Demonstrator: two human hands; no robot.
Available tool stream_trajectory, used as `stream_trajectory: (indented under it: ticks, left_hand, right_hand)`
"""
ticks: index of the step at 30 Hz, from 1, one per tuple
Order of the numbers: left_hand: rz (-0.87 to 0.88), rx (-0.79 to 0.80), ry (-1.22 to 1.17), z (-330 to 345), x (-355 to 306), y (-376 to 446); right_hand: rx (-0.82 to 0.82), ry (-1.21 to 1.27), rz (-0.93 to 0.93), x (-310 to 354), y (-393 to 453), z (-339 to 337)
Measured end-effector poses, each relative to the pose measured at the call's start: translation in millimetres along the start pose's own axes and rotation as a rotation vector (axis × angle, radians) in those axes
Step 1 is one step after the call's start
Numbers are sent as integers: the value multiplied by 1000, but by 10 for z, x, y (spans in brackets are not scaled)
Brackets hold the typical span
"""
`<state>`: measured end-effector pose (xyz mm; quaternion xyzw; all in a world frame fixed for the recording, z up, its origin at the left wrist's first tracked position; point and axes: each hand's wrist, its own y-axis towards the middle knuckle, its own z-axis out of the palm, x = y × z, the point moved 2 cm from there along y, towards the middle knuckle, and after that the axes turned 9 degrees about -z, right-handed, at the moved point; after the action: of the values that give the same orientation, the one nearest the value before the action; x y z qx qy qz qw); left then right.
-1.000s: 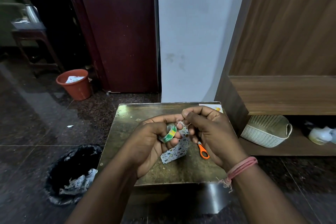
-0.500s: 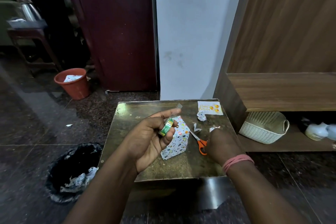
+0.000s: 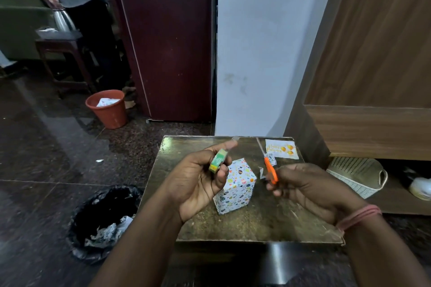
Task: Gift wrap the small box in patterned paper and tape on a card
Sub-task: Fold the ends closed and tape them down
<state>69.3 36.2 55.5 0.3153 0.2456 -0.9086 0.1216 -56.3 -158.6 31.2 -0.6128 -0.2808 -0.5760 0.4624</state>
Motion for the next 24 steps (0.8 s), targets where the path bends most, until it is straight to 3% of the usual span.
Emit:
stream_trajectory:
  ticks: [4, 13, 24]
  left_hand:
    - [-2, -4, -1, 0, 5, 32]
    - [-9, 8, -40, -21, 1, 37]
    - [-40, 29, -30, -19, 11, 37]
  right_hand:
    - [191, 291, -19, 170, -95, 119]
    - [657, 182, 98, 65, -147, 304]
    - [738, 245, 90, 45, -113, 313]
